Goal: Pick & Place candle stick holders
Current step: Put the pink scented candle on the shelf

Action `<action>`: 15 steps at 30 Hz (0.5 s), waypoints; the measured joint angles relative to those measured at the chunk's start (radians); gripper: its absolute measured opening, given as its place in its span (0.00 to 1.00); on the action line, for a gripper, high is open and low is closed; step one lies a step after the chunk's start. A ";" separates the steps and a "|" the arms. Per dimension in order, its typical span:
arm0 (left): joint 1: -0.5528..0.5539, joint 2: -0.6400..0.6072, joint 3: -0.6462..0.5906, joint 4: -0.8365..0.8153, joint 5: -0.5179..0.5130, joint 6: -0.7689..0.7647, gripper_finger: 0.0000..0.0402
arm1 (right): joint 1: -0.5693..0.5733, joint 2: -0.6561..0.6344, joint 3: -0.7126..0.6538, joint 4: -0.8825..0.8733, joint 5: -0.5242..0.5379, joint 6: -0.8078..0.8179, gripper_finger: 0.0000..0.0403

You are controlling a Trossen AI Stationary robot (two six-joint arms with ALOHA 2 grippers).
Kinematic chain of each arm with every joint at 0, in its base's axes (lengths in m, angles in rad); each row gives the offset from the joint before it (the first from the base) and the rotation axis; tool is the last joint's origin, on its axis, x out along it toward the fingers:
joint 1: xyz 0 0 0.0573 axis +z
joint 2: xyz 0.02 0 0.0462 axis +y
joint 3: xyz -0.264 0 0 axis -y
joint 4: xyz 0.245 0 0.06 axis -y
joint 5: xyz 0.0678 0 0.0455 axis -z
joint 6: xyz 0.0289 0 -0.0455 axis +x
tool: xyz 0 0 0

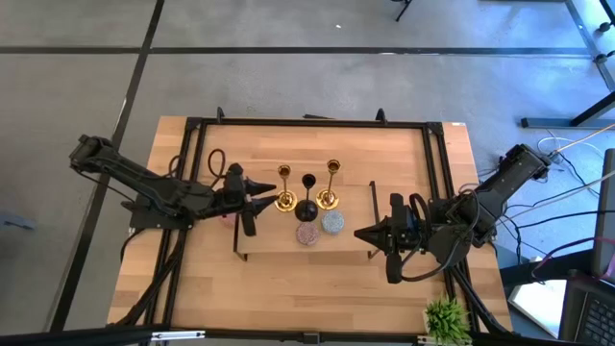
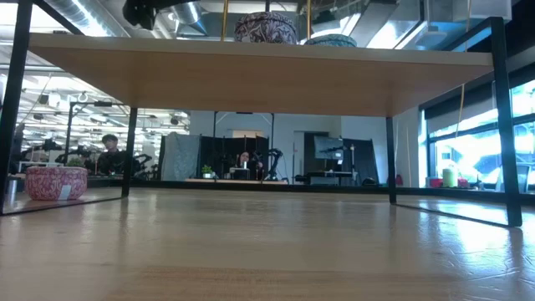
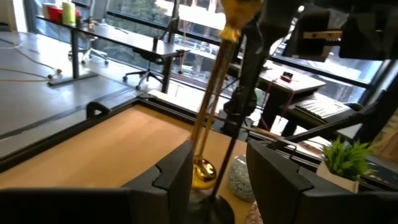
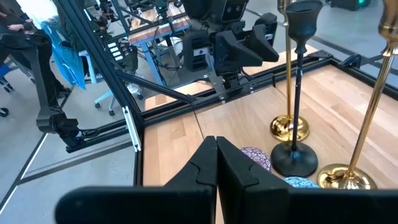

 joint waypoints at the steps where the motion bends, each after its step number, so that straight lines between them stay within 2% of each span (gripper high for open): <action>1: -0.002 -0.007 0.000 -0.007 -0.006 0.000 0.36 | 0.000 0.000 0.000 0.001 0.001 0.000 0.00; 9: -0.045 -0.072 0.000 -0.076 -0.006 -0.043 0.36 | 0.002 0.000 0.000 0.015 -0.002 -0.004 0.00; 12: -0.071 -0.093 0.000 -0.092 0.017 -0.089 0.36 | 0.003 0.000 0.000 0.017 -0.003 -0.004 0.00; 15: -0.101 -0.115 0.000 -0.093 0.084 -0.172 0.36 | 0.003 0.000 0.000 0.018 -0.003 -0.002 0.00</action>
